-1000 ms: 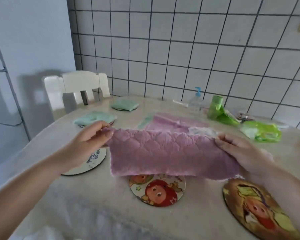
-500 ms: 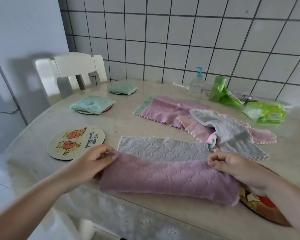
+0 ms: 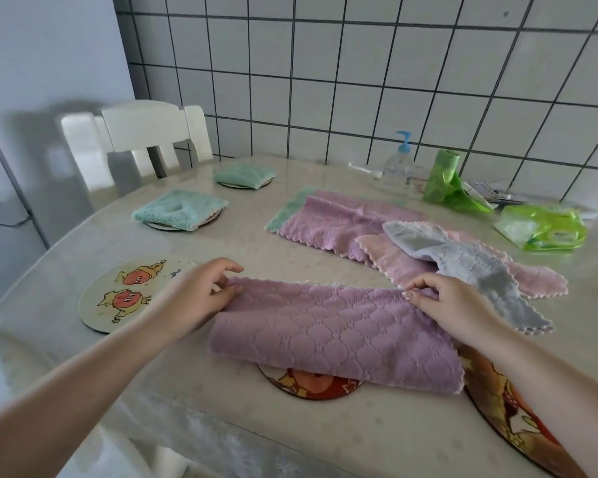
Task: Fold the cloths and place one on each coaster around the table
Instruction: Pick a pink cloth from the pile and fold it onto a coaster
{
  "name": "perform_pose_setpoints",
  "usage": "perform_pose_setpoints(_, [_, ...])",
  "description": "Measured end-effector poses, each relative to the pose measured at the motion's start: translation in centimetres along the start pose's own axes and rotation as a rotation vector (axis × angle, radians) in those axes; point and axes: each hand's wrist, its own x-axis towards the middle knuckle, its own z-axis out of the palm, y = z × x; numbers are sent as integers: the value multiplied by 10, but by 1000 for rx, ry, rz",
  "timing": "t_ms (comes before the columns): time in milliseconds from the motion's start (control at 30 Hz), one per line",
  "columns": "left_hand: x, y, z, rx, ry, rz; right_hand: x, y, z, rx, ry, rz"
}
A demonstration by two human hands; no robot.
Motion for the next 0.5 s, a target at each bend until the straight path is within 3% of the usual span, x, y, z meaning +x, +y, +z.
perform_pose_setpoints(433, [30,-12,9,87,-52,-67,20,5,7,-73,1,43])
perform_pose_setpoints(500, [31,-8,4,163,-95,-101,15,-4,6,-220,8,12])
